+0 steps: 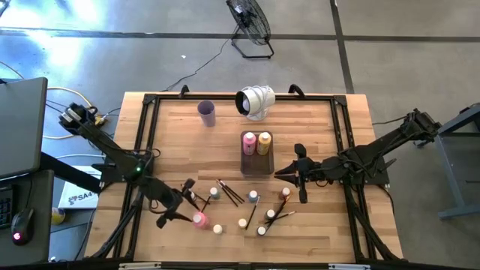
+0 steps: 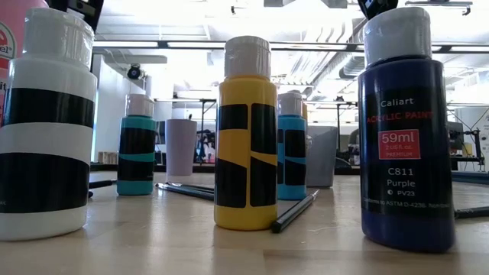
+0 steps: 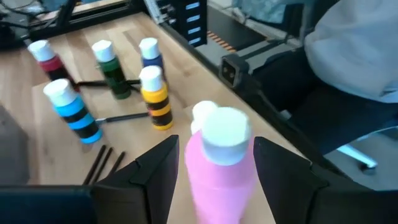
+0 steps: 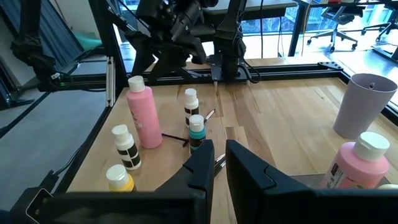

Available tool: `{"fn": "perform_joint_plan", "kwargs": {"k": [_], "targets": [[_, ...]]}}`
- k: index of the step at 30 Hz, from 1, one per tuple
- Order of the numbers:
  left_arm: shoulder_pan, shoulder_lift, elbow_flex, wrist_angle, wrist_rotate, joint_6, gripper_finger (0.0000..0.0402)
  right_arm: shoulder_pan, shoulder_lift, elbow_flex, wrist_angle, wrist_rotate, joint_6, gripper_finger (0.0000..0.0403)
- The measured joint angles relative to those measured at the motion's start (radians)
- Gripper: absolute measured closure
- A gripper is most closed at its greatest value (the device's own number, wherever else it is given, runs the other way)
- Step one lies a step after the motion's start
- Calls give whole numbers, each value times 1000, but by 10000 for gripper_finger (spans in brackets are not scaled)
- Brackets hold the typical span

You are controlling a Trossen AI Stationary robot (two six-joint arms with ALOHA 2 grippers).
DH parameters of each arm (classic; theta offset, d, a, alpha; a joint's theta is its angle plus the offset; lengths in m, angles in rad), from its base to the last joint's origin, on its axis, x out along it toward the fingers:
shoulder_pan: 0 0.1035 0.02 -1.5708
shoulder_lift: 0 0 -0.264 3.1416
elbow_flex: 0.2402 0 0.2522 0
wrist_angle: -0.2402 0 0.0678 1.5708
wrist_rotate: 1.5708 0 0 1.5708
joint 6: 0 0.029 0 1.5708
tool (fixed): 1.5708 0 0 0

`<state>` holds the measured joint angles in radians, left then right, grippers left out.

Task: Pick & Place Paint Supplies
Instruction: Put the pink paint bottle into the black bin

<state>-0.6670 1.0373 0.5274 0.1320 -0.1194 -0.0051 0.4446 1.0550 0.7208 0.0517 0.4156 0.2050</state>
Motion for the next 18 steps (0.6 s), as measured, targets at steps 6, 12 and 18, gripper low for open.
{"fn": "perform_joint_plan", "kwargs": {"k": [6, 12, 18], "targets": [[0, 38, 0, 23, -3, 0, 196, 0, 0, 0, -2, 0, 0, 371], [0, 62, 0, 69, 28, -1, 196, 0, 0, 0, -7, 0, 0, 371], [0, 77, 0, 100, 30, -25, 196, 0, 0, 0, -25, 1, 0, 371]]}}
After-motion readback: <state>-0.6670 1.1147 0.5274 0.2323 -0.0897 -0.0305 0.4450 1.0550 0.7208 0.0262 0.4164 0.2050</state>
